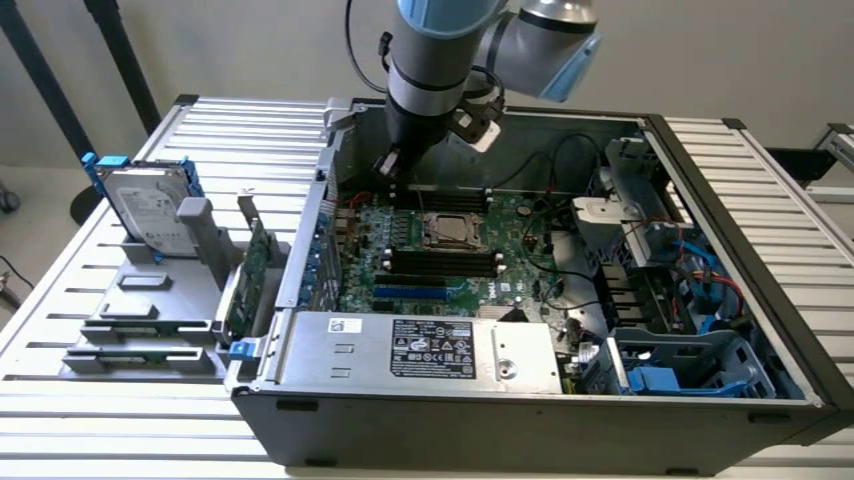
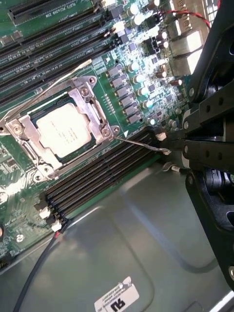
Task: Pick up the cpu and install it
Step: 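Close the cpu cover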
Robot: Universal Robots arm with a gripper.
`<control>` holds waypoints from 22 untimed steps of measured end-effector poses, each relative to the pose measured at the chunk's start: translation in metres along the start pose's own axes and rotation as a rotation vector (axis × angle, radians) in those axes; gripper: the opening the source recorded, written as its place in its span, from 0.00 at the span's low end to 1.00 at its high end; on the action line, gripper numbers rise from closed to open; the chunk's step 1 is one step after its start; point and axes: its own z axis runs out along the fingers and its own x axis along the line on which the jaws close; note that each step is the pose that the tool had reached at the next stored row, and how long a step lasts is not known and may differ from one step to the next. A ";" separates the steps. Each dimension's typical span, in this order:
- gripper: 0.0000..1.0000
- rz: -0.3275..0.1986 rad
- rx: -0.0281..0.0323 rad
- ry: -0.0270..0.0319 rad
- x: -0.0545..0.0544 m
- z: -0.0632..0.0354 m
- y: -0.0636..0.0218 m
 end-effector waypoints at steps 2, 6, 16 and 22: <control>0.11 -0.004 -0.0023 0.0149 0.000 0.0000 0.0001; 0.11 -0.012 -0.0046 0.0399 -0.001 -0.0007 0.0015; 0.11 -0.021 -0.0156 0.0569 0.000 -0.0028 0.0075; 0.11 -0.032 -0.0333 0.0728 0.003 -0.0037 0.0130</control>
